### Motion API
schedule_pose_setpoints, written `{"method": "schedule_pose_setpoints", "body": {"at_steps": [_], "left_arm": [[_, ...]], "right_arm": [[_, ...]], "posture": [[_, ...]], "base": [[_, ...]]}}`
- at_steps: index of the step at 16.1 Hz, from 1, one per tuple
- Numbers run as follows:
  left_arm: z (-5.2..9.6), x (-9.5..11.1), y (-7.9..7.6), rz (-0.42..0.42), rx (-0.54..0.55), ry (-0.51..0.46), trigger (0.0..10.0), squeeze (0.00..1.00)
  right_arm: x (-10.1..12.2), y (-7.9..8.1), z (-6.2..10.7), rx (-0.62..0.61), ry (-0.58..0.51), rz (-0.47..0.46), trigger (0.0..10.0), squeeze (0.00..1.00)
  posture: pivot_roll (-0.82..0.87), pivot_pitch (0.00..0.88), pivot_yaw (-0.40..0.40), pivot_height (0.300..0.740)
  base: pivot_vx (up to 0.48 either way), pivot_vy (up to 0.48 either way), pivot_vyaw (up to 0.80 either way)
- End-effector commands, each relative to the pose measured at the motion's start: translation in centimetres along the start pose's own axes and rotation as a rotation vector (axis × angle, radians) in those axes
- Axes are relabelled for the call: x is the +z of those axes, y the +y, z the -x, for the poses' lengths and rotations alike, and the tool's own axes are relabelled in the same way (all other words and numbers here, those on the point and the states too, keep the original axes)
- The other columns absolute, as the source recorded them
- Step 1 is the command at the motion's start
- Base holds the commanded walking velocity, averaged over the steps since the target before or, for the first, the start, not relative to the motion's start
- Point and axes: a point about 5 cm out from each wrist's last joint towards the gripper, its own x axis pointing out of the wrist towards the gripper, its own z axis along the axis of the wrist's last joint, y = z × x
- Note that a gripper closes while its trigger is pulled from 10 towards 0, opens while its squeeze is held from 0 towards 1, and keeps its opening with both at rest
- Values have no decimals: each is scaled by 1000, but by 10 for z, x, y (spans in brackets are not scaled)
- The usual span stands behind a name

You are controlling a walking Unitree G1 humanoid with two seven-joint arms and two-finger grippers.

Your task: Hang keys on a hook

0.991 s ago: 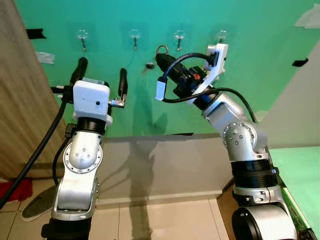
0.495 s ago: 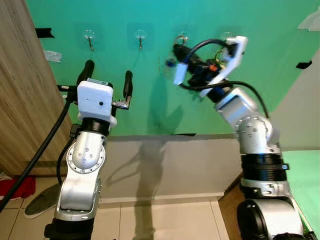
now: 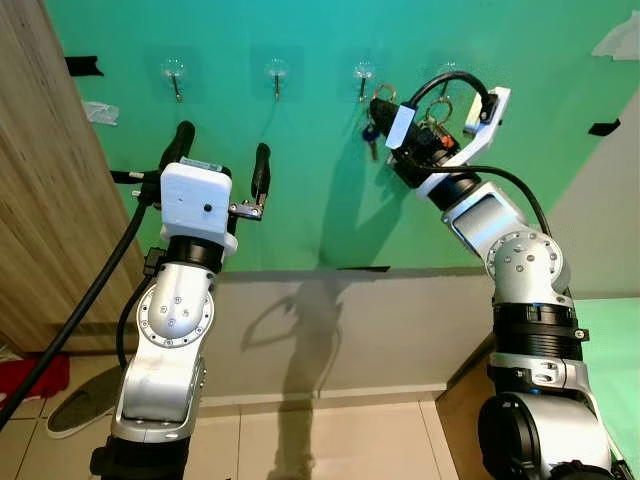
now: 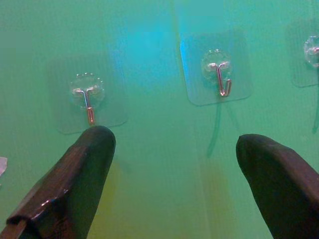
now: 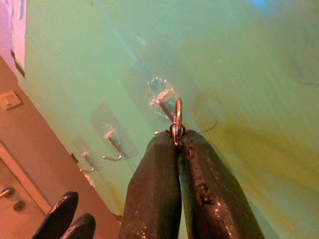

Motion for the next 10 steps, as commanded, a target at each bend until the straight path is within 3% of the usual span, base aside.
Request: {"method": "schedule_pose_setpoints", "body": {"at_steps": [1, 6, 10], "left_arm": [[1, -2, -3, -6, -14, 13, 10000, 0], [2, -2, -2, -11, -8, 12, 10000, 0], [2, -3, -3, -14, -15, 16, 10000, 0]], "right_arm": [[5, 4, 0, 22, 2, 10, 0, 0], [8, 11, 1, 48, -2, 211, 0, 0], [1, 15, 4, 80, 30, 258, 0, 0]], "posture": [[107, 0, -62, 740], [108, 0, -68, 740], [101, 0, -60, 740]], "base": [[0, 0, 0], [0, 0, 0], [0, 0, 0]]}}
